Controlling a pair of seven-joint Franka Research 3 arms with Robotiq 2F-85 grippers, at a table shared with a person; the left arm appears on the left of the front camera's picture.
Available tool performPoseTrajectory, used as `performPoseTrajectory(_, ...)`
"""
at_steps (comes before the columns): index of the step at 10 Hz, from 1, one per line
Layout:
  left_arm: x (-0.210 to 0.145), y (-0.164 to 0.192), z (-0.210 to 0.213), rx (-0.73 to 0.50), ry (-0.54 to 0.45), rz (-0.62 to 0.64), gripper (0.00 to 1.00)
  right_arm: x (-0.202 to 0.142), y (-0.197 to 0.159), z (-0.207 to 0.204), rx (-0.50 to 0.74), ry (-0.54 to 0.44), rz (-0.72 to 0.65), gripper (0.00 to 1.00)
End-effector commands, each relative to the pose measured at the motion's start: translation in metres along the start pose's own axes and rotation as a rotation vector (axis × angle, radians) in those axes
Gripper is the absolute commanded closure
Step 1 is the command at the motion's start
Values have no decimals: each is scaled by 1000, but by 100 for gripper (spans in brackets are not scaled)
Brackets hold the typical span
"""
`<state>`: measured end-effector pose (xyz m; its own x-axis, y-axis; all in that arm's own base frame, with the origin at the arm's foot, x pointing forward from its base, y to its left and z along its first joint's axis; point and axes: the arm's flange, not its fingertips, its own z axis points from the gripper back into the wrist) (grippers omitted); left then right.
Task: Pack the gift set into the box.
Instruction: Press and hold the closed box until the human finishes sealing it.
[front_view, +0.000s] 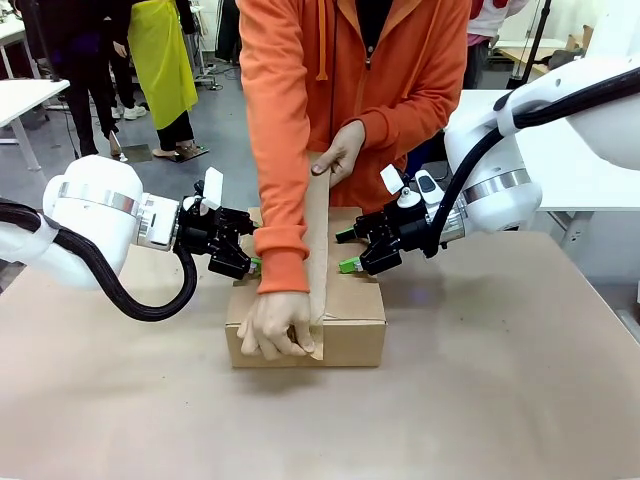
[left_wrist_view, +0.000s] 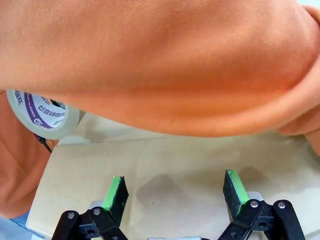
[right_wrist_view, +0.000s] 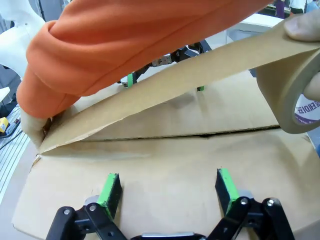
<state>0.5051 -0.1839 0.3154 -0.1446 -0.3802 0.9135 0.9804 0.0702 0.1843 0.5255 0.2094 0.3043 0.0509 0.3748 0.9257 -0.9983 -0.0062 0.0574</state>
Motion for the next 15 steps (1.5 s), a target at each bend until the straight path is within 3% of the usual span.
performPoseTrajectory(1,-3,-2,0,2,-3,-11,0,-3,0,-1,1,1,8,0)
performPoseTrajectory(15,-3,-2,0,2,-3,-11,0,-3,0,-1,1,1,8,0)
